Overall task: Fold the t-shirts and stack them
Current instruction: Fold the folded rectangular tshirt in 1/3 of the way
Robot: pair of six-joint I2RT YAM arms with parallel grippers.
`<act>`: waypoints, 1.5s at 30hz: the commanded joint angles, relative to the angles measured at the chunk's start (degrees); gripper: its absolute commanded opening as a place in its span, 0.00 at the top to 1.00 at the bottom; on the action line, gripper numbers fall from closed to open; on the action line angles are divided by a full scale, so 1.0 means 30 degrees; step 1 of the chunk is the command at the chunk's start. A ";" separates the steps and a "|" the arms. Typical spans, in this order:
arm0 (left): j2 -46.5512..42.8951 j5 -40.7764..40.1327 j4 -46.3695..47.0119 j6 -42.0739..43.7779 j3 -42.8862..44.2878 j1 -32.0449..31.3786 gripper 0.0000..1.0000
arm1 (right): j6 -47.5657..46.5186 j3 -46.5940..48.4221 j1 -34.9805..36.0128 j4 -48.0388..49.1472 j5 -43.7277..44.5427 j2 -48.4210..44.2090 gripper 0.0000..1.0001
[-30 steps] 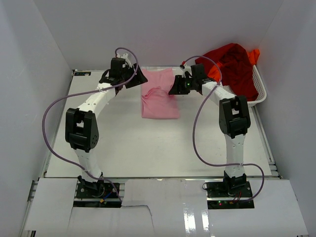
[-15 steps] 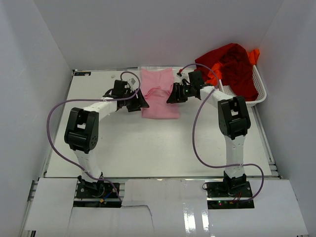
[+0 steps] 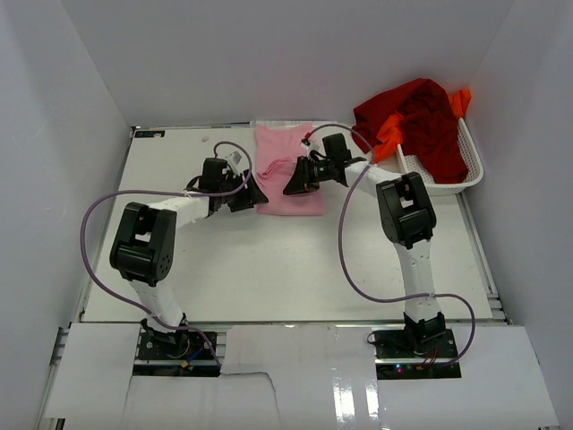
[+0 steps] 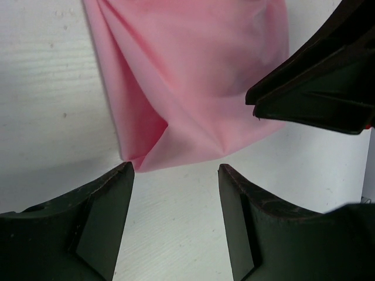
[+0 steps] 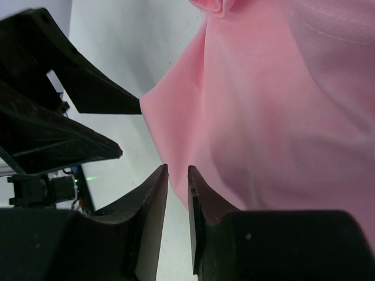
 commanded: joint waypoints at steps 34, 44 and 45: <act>0.1352 0.3437 0.9690 0.2000 -0.2991 0.0635 0.31 | 0.4724 0.1212 0.0156 0.6030 -0.3483 0.4393 0.92; 0.0793 0.2874 1.0217 0.2500 -0.3520 0.0870 0.30 | 0.4519 0.1124 0.0126 0.5913 -0.3541 0.4422 0.92; 0.1230 0.3140 1.0246 0.2384 -0.3199 0.0841 0.30 | 0.4519 0.1153 0.0126 0.5942 -0.3570 0.4452 0.92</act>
